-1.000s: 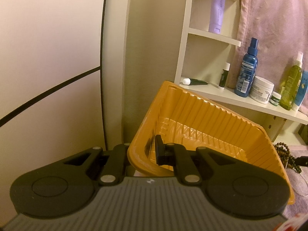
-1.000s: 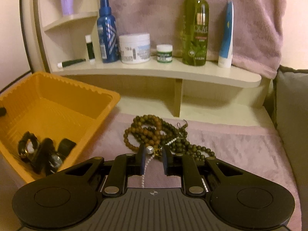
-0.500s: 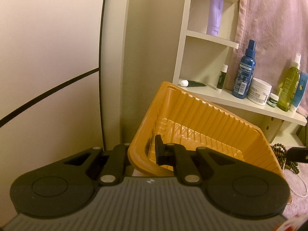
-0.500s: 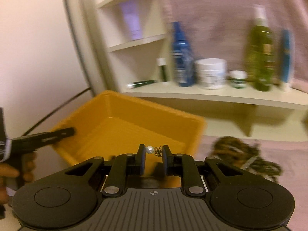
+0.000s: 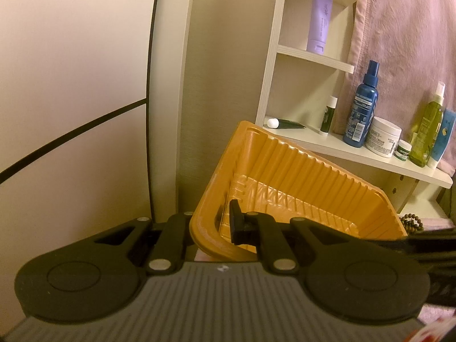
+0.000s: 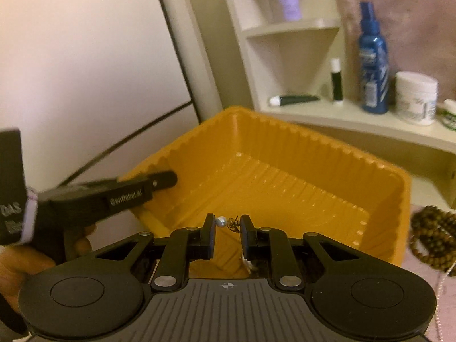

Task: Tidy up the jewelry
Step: 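Carry the earring into the orange tray and open the right gripper, then move the right gripper back to the white pearl necklace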

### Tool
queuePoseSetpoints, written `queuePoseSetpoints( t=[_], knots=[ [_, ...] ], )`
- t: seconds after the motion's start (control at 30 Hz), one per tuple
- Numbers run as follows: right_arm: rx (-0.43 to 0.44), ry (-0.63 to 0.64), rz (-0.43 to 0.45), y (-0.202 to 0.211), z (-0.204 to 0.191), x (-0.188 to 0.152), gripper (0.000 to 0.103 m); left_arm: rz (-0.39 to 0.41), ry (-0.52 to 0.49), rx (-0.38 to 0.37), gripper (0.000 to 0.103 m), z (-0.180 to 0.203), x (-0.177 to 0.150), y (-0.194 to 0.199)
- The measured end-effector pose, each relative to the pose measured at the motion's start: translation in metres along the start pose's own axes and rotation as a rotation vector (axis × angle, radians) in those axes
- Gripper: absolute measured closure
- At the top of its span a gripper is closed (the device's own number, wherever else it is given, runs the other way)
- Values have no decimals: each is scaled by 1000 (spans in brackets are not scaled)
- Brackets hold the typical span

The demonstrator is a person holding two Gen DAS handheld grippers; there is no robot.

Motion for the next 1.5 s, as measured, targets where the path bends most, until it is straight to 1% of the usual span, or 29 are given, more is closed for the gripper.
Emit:
queuePoseSetpoints(
  t=[0.13, 0.27, 0.37, 0.4, 0.43, 0.6, 0.67, 0.73, 0.97, 1.07, 1.2, 1.3, 1.37, 1.4, 1.43, 1.5],
  knots=[
    [11, -11, -27, -12, 2, -3, 85, 0, 0, 0, 93, 0, 0, 0],
    [4, -17, -20, -13, 4, -1, 83, -2, 1, 2, 93, 0, -1, 0],
    [14, -31, 10, -4, 6, 2, 72, -3, 2, 4, 93, 0, -1, 0],
    [9, -35, 18, -1, 7, 3, 66, -4, 3, 5, 93, 0, -1, -1],
    [4, -38, 25, 2, 8, 4, 65, -4, 3, 5, 93, 0, -1, -1],
    [-22, -78, 89, 35, 23, 7, 65, -3, 3, 5, 93, 1, -1, -1],
    [-54, -98, 110, 53, 36, 3, 65, -5, 4, 6, 93, 1, -1, -1],
    [-100, -116, 112, 69, 54, -5, 65, -5, 5, 8, 93, 1, -1, -1],
    [-285, -207, 55, 114, 120, -45, 65, -8, 3, 16, 93, 1, -2, -3],
    [-351, -224, 10, 119, 139, -60, 65, -10, 2, 20, 93, 1, -2, -4],
    [-379, -201, -41, 115, 147, -71, 65, -10, -2, 22, 93, 2, -1, -4],
    [-394, -137, -82, 108, 144, -77, 65, -10, -4, 24, 93, 2, -1, -4],
    [-415, -90, -118, 103, 144, -82, 71, -12, -3, 24, 93, 2, -2, -4],
    [-420, -77, -138, 100, 145, -86, 79, -12, -4, 24, 93, 2, -2, -4],
    [-425, -65, -140, 98, 146, -88, 81, -12, -3, 25, 93, 2, -2, -4],
    [-423, -42, -150, 97, 147, -88, 81, -12, -3, 24, 93, 2, -2, -4]
  ],
)
Point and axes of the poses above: each gripper's, at about its wrist camera, not at the fingertips, and y roughly against the way its jaws point, z to its right, x to its top, the point moved 6 cm from there along -y, roughly the way its jaws point
